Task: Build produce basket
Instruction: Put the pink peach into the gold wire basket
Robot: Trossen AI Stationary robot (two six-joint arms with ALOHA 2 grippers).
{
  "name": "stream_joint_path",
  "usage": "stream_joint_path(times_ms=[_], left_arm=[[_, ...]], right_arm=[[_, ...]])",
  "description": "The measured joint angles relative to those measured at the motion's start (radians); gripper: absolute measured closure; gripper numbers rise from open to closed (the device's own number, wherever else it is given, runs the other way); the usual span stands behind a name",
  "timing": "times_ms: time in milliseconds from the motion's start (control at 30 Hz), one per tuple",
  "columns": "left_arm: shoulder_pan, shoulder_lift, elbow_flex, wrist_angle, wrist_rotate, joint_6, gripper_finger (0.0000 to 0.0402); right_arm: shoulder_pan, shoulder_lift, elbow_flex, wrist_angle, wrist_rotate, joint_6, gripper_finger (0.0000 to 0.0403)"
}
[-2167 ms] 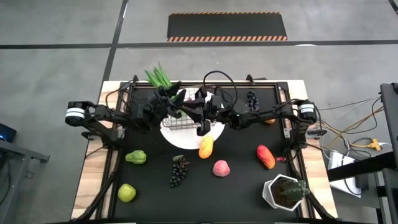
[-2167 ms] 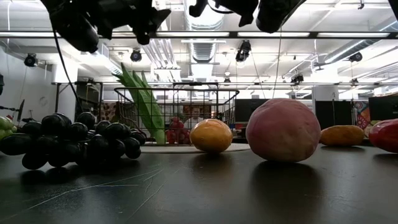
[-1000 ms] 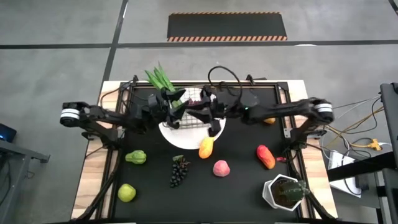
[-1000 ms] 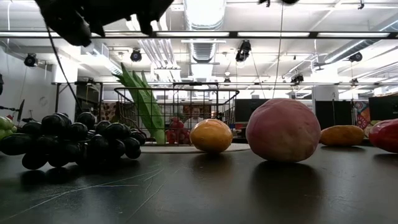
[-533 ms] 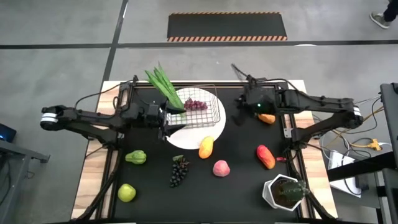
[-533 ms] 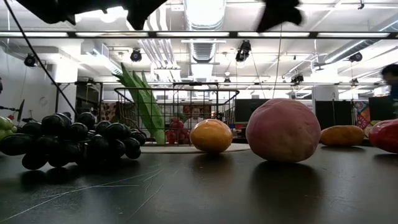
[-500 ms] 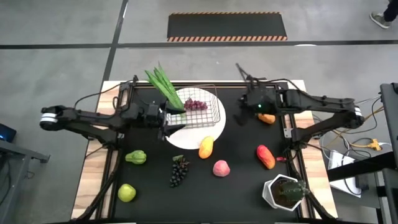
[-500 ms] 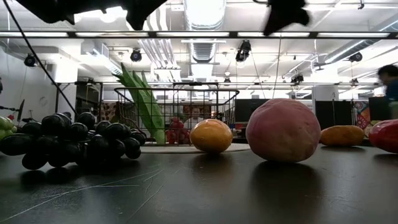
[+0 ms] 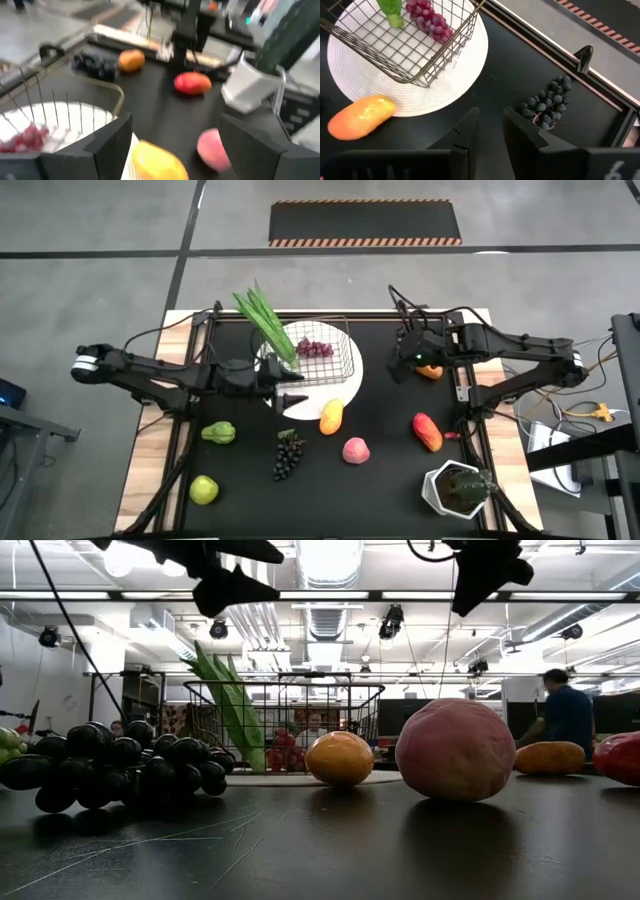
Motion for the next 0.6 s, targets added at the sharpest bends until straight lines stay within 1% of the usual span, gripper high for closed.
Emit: stream_joint_path(times_ms=[100, 167, 267, 333, 467, 600], left_arm=[[-0.044, 0.023, 0.074, -0.142, 0.0, -0.003, 0.0127], [-0.073, 0.039, 0.114, -0.211, 0.0, 0.001, 0.0127], [-0.123, 0.068, 0.14, -0.232, 0.0, 0.043, 0.0127], [-0.154, 0.095, 0.159, -0.232, 0.0, 0.057, 0.0127], [-0.197, 0.178, 0.201, -0.226, 0.0, 0.068, 0.0127], [-0.241, 0.252, 0.237, -0.234, -0.005, 0.105, 0.0127]], right_arm=[[0.0, 0.023, 0.007, 0.003, -0.001, -0.009, 0.0326], [0.0, 0.038, 0.008, 0.002, -0.024, -0.041, 0.0326], [0.002, 0.064, 0.008, 0.012, -0.096, -0.143, 0.0326], [0.024, 0.079, 0.004, 0.026, -0.151, -0.19, 0.0326], [0.13, 0.087, -0.018, 0.109, -0.165, -0.263, 0.0326], [0.283, 0.083, -0.021, 0.19, -0.163, -0.364, 0.0328]])
